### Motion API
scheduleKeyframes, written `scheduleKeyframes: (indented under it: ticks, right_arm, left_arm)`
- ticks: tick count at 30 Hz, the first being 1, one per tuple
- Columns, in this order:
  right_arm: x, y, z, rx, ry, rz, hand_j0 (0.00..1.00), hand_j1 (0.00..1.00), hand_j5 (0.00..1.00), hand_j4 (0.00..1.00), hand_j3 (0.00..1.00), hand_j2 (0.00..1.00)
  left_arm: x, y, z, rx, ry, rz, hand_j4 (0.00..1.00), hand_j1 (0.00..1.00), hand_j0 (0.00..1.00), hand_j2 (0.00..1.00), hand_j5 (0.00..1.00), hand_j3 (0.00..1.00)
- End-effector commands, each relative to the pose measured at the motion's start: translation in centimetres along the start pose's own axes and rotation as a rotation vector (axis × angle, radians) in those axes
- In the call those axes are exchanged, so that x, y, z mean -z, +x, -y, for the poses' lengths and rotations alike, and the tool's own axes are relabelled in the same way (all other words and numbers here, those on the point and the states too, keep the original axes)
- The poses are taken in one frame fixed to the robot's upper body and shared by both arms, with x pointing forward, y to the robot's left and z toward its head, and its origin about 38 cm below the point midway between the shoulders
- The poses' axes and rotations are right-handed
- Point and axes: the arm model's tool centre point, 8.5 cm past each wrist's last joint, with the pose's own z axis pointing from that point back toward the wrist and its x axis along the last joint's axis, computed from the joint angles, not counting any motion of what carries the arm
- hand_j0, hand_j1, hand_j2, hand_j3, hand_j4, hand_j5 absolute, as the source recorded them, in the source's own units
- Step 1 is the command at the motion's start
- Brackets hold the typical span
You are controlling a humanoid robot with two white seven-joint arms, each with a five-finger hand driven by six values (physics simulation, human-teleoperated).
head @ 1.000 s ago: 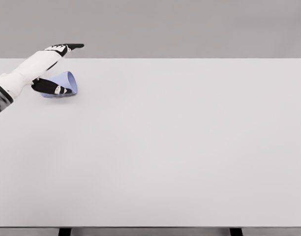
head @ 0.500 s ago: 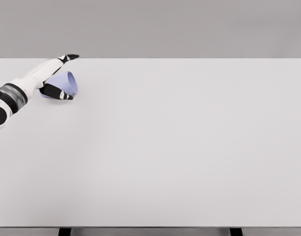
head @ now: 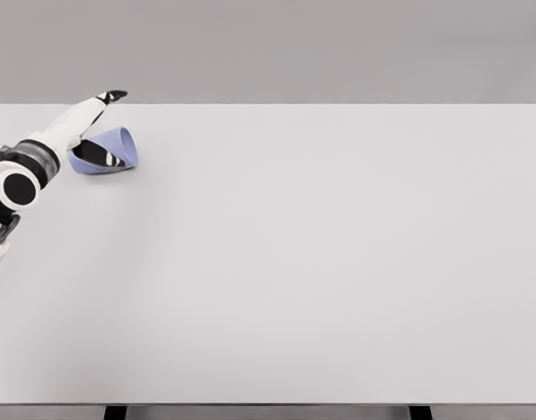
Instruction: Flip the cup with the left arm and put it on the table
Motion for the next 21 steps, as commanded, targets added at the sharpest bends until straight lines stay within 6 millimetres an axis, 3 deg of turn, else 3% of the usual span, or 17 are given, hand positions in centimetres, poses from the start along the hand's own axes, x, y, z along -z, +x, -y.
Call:
scheduleKeyframes:
  ticks: [1, 21]
  right_arm:
    - [0.0, 0.0, 0.0, 0.000, 0.000, 0.000, 1.00, 1.00, 1.00, 1.00, 1.00, 1.00]
    - [0.0, 0.0, 0.0, 0.000, -0.001, 0.000, 1.00, 1.00, 1.00, 1.00, 1.00, 1.00]
  left_arm:
    - [0.5, -0.1, 1.0, -0.006, 0.007, -0.020, 1.00, 1.00, 1.00, 1.00, 1.00, 1.00]
    - [1.7, -1.4, 2.4, -0.008, -0.025, -0.078, 1.00, 1.00, 1.00, 1.00, 1.00, 1.00]
